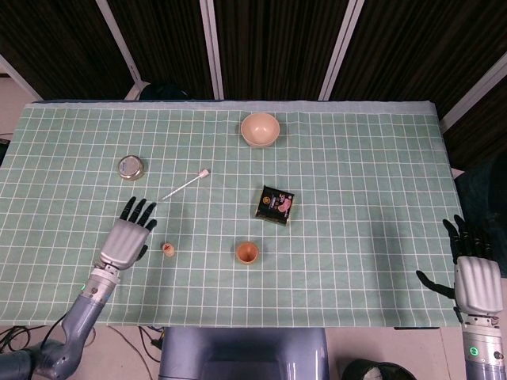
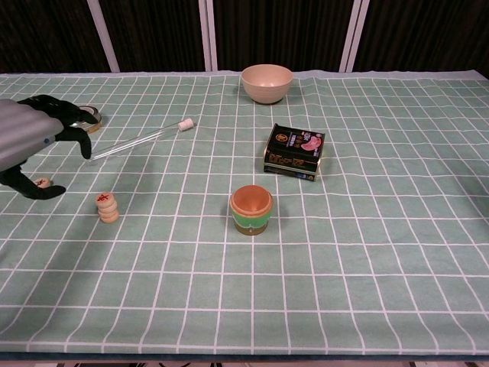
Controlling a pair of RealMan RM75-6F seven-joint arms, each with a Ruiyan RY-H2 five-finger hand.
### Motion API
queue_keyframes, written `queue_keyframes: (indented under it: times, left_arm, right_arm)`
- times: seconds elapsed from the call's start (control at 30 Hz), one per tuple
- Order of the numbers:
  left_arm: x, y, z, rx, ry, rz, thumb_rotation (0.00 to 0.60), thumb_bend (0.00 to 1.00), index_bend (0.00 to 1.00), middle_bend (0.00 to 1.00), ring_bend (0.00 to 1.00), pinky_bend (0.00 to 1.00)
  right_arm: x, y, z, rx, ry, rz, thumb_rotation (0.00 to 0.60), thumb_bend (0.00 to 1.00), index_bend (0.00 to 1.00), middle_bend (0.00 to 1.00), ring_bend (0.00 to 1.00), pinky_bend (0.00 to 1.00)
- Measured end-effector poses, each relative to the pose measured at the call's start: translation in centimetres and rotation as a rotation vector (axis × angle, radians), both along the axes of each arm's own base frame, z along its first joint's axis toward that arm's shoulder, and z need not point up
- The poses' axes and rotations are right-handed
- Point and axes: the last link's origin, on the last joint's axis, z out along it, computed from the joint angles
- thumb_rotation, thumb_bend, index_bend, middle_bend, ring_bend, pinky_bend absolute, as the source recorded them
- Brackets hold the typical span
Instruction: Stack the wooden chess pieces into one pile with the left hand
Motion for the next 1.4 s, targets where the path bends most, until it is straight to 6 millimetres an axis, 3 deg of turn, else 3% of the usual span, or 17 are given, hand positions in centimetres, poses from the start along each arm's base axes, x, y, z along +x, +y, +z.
queue_keyframes:
  times: [0.17, 0.37, 0.83, 1.4]
  left_arm:
    - [-3.4, 2.1, 1.3, 0.037, -0.001, 0.112, 0.6, 0.24, 0.36, 0.07, 0.0, 0.0]
    - [-5.8, 3.9, 1.6, 0.04, -0.013, 0.19, 0.6, 0.24, 0.37, 0.07, 0.0, 0.0]
    - [-7.0, 4.5, 0.1, 0.024, 0.008, 0.222, 0.6, 0.25, 0.41, 0.07, 0.0, 0.0]
    - [-7.0, 4.3, -0.9, 0.014, 0.03, 0.215, 0.6, 0.29, 0.48, 0.1, 0.0, 0.0]
  right_arm:
    - [0.1, 0.1, -0.2, 0.004, 0.006, -0.001, 0.6, 0.23, 0.09, 0.01, 0.02, 0.0]
    - [0.1, 0.1, -0.3, 0.003, 0.007, -0.003, 0.6, 0.23, 0.09, 0.01, 0.03, 0.0]
    - [0.0, 0.0, -0.1, 0.003, 0.004, -0.005, 0.6, 0.23, 0.09, 0.01, 0.02, 0.0]
    - [0.0, 0.0, -0.1, 0.003, 0.002, -0.008, 0.6, 0.23, 0.09, 0.01, 0.02, 0.0]
